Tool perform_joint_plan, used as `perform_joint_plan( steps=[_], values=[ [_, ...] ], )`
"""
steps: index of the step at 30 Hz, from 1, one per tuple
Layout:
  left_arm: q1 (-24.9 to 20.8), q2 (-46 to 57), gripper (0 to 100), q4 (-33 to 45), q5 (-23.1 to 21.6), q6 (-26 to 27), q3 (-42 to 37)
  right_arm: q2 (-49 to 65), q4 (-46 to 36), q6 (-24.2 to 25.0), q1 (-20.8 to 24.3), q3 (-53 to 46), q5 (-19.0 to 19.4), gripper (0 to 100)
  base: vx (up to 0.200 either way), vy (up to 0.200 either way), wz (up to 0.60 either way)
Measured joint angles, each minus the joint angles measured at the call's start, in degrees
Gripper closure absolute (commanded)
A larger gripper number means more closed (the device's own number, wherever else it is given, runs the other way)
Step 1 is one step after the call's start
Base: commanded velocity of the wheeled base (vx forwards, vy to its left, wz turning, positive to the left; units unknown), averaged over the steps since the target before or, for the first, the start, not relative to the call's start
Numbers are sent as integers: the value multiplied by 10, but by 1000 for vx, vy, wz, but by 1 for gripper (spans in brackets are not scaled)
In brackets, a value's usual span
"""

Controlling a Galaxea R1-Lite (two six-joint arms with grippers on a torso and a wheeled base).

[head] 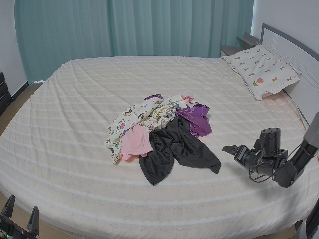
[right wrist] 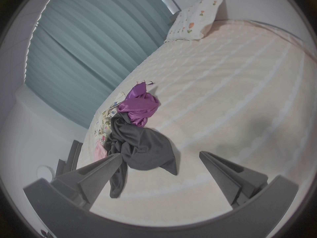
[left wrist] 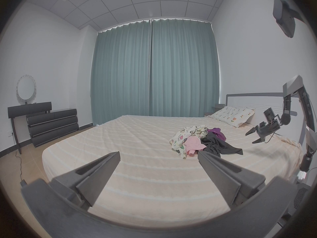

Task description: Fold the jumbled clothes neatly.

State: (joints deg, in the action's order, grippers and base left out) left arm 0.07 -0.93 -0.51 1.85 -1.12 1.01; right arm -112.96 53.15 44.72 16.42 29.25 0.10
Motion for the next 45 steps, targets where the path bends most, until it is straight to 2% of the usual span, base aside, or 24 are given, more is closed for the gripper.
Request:
perform_joint_plan(
  steps=[8, 19, 20, 27, 31, 35, 40, 45],
  values=[
    [0, 0, 0, 0, 0, 0, 0, -105, 17, 24, 46, 72, -28, 0, 0, 0, 0],
    [0, 0, 0, -1, 0, 7, 0, -181, 20, 23, 57, 131, -49, 0, 0, 0, 0],
    [0, 0, 0, -1, 0, 7, 0, -186, 21, 23, 57, 137, -48, 100, 0, 0, 0],
    [0, 0, 0, -1, -1, 6, 0, -224, 49, 31, 65, 167, -48, 100, 0, 0, 0],
    [0, 0, 0, -1, -4, 7, 0, -230, 74, 58, 68, 157, -49, 100, 0, 0, 0],
    [0, 0, 0, -1, -14, 10, 0, -217, 87, 85, 68, 128, -44, 100, 0, 0, 0],
    [0, 0, 0, -3, -21, 11, 0, -183, 132, 119, 63, 66, -11, 100, 0, 0, 0],
    [-2, -5, 0, -6, -24, -9, 16, -161, 168, 126, 58, 26, 1, 100, 0, 0, 0]
  ],
)
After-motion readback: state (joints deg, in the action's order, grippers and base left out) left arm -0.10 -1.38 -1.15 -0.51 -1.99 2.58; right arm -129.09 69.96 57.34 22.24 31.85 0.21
